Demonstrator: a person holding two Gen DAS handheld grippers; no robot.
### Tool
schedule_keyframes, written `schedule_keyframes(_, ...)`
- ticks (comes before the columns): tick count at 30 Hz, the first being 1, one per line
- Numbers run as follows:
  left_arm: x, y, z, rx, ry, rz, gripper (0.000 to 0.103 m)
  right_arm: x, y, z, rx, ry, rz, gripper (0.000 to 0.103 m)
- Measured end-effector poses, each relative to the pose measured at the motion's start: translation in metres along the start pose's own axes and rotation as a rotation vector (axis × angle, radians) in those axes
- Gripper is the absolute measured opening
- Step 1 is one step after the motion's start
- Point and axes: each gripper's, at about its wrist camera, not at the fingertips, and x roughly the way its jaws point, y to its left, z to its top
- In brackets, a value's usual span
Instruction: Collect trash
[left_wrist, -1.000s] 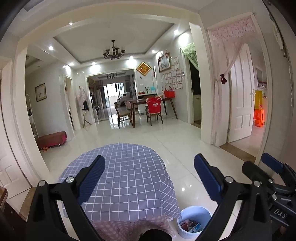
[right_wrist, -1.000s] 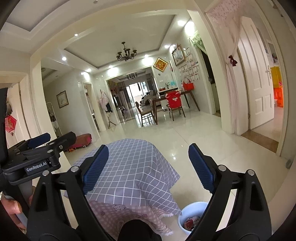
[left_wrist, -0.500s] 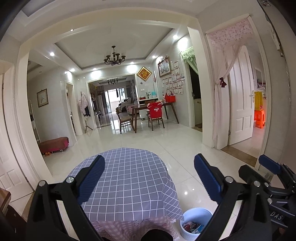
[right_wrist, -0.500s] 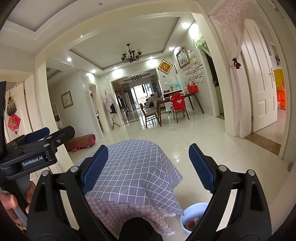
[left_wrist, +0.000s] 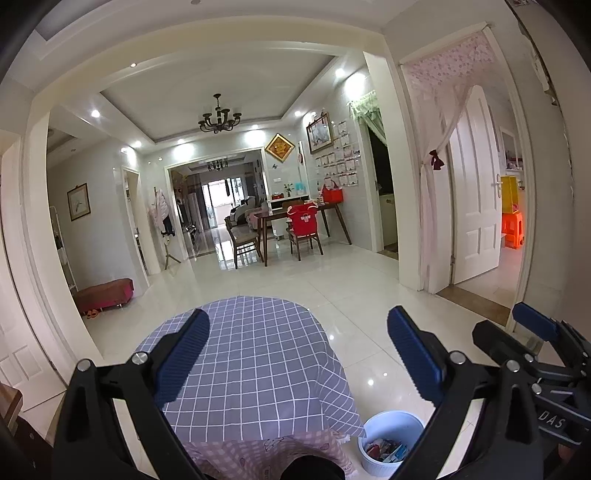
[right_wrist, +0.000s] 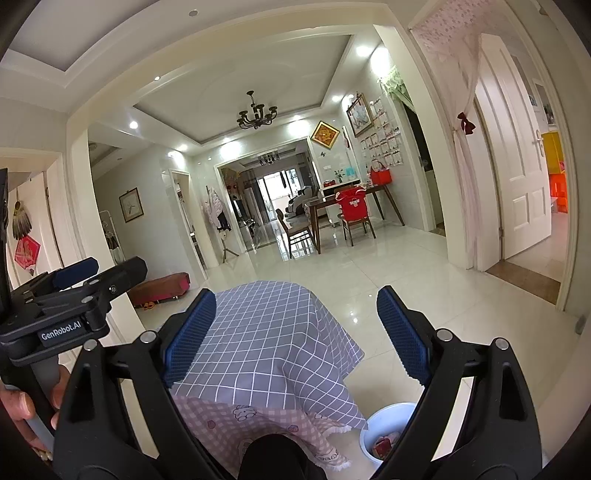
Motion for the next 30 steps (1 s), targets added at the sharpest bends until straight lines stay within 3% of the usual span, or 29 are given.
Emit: schedule_keyframes(30, 0.009, -0.007, -0.002, 0.009, 0.009, -0.011, 0.095, 0.006, 0.001, -0.011, 0.008, 0.011, 0.001, 0.088)
